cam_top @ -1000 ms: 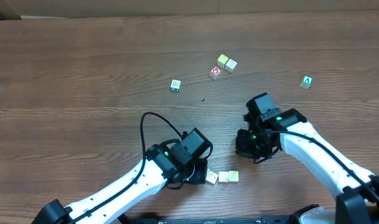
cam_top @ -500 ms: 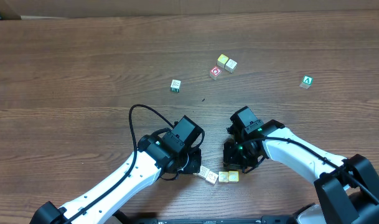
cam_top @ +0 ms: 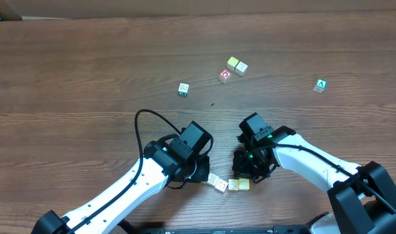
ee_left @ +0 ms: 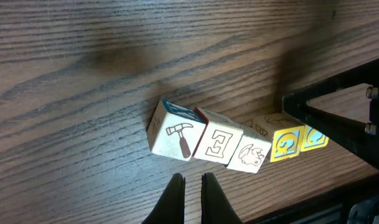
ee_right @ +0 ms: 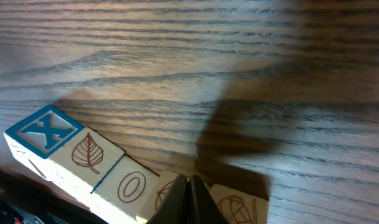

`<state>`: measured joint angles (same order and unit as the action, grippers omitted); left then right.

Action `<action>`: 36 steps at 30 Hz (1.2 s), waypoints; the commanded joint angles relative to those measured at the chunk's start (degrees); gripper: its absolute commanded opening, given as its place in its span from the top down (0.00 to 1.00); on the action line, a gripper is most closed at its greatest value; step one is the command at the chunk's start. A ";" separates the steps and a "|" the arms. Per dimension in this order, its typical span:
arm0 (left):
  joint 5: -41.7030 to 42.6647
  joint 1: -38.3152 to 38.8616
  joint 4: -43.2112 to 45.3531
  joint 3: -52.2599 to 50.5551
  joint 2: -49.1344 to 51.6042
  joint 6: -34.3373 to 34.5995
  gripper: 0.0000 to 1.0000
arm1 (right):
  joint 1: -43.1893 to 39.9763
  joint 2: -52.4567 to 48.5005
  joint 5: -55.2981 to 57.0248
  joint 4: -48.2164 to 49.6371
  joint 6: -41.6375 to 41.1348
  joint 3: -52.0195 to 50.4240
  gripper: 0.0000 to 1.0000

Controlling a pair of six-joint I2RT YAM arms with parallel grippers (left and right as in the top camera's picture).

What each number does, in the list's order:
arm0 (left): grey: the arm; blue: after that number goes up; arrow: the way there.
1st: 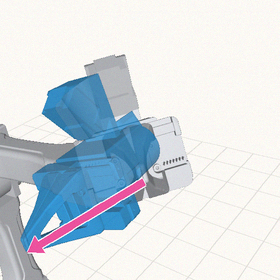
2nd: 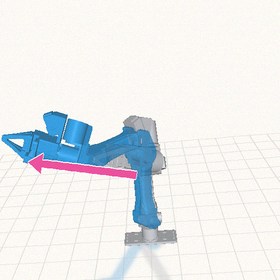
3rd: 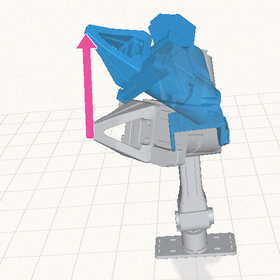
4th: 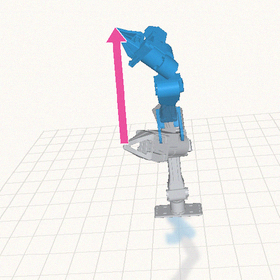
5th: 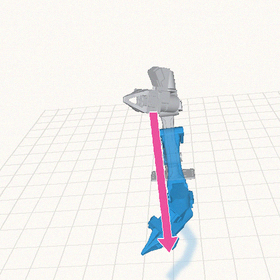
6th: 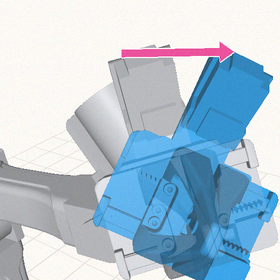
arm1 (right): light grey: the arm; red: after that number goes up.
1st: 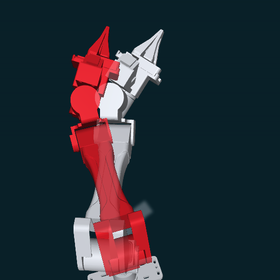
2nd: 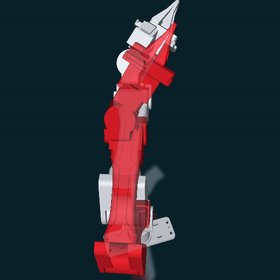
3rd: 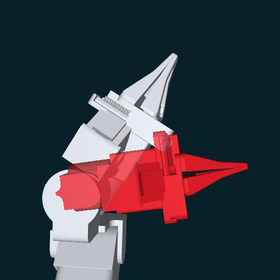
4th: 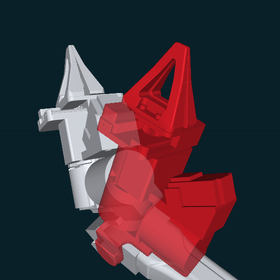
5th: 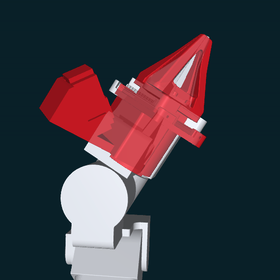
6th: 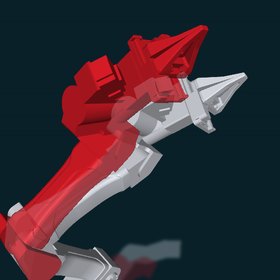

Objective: Flip 5 blocks
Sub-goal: 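Press the row together between the left and right grippers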

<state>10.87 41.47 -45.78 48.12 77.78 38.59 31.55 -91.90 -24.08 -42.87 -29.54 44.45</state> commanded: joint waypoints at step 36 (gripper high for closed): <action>-4.04 -0.33 -0.42 1.31 -0.35 -1.31 0.96 | 2.62 -0.07 0.17 -2.60 -2.19 -0.24 0.96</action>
<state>8.67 41.47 -46.11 48.12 77.78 38.59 33.85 -91.90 -23.70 -45.32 -31.48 44.45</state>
